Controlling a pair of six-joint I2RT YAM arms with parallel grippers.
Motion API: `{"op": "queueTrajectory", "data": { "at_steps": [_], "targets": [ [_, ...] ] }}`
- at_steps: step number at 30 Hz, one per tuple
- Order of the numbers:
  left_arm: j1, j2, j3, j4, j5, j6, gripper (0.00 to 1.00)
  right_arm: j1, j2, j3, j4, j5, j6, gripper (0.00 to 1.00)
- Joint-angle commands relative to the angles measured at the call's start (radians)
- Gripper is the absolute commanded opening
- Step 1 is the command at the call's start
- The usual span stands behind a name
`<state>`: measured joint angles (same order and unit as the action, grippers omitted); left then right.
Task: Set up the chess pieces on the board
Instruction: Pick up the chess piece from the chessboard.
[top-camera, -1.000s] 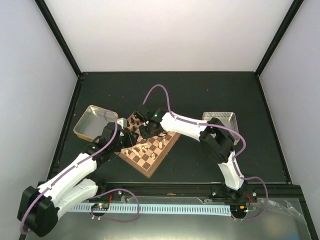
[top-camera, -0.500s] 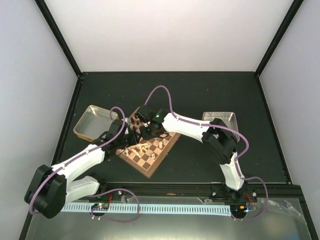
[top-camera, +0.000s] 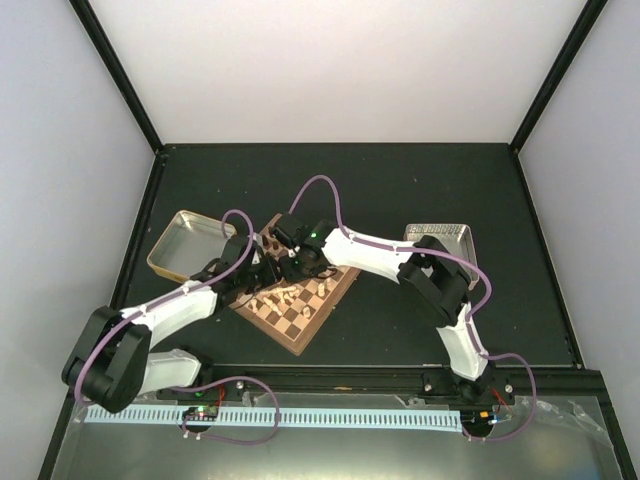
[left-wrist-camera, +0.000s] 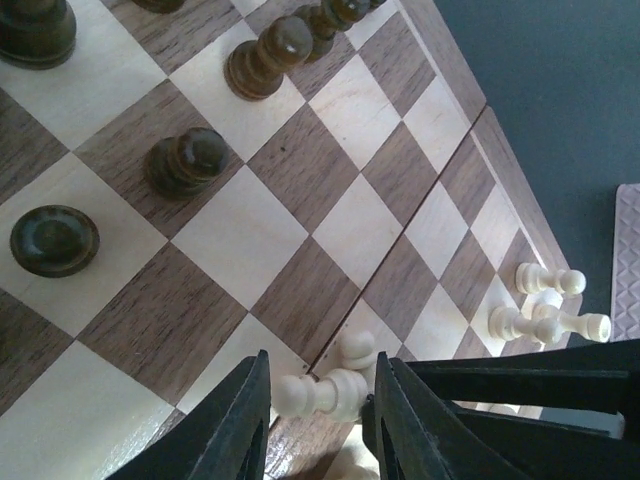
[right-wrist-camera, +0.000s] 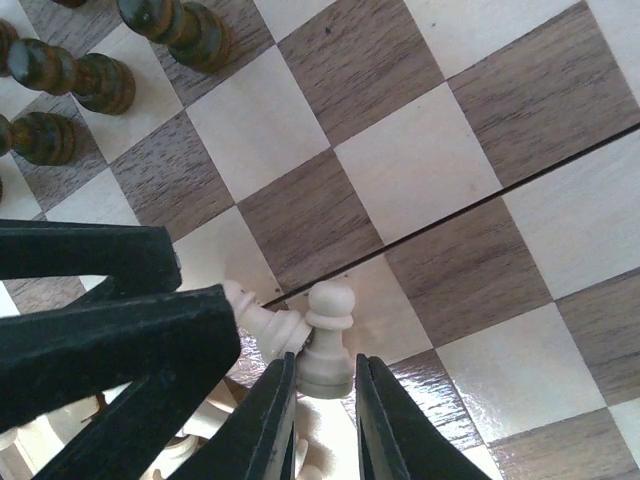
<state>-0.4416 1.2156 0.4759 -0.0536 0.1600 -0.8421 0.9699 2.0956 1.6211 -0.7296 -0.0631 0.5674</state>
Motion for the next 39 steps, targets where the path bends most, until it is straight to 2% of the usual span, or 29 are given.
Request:
{"op": "queueTrajectory", "data": {
  "at_steps": [1, 10, 19, 28, 39],
  "targets": [
    [0.014, 0.038, 0.012, 0.056, 0.039, -0.02, 0.3, -0.002, 0.025, -0.018, 0.019, 0.002, 0.013, 0.17],
    [0.027, 0.102, 0.01, 0.078, 0.071, -0.017, 0.3, -0.003, 0.034, -0.034, 0.012, 0.024, 0.001, 0.16],
    [0.038, 0.129, 0.023, 0.077, 0.085, -0.037, 0.34, -0.009, 0.01, -0.089, 0.031, 0.031, -0.025, 0.17],
    [0.04, 0.136, 0.038, 0.005, 0.047, 0.01, 0.2, -0.016, -0.029, -0.14, 0.053, 0.057, -0.025, 0.16],
    [0.039, 0.146, 0.037, -0.026, 0.041, 0.052, 0.18, -0.017, 0.03, -0.073, 0.015, 0.129, -0.022, 0.19]
  ]
}}
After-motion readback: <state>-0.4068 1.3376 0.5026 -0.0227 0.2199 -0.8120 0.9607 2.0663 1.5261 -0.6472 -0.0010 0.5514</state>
